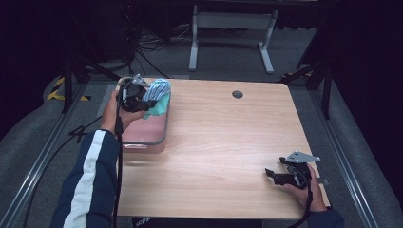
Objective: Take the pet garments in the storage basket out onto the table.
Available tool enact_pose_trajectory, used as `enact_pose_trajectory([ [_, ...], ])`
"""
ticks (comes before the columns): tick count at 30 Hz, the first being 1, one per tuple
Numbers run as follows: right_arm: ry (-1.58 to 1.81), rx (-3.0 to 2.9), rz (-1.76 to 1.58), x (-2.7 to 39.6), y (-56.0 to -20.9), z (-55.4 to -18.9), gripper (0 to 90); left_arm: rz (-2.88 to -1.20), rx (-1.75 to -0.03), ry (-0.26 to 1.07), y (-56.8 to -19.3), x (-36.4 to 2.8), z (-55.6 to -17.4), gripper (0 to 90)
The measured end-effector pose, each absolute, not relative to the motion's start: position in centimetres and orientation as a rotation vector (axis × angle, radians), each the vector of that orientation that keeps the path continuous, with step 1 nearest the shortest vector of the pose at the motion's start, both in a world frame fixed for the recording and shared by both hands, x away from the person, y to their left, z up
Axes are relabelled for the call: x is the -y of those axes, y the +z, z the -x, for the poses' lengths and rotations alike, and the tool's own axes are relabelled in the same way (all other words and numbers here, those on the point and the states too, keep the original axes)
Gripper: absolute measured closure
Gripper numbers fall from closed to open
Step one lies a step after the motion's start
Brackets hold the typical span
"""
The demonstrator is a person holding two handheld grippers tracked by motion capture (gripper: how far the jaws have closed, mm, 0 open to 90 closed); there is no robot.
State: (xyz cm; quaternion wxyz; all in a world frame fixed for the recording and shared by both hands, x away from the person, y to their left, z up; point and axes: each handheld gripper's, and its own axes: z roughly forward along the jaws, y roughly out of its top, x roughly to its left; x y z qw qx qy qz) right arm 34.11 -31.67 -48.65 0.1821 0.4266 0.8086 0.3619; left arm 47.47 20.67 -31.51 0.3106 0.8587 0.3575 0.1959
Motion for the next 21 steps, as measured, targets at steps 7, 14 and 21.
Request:
enact_pose_trajectory([
  [7,1.021,-2.282,-1.204,31.7,-48.7,-34.1,20.1,-2.27,-0.902,0.505,-30.8,-19.4,-47.2,73.9],
  [14,1.021,-2.282,-1.204,31.7,-48.7,-34.1,20.0,-2.281,-0.852,0.484,-30.5,-17.5,-47.2,74.1],
  [21,1.021,-2.282,-1.204,31.7,-48.7,-34.1,20.0,-2.317,-0.79,0.455,-30.9,-15.8,-47.1,74.3],
])
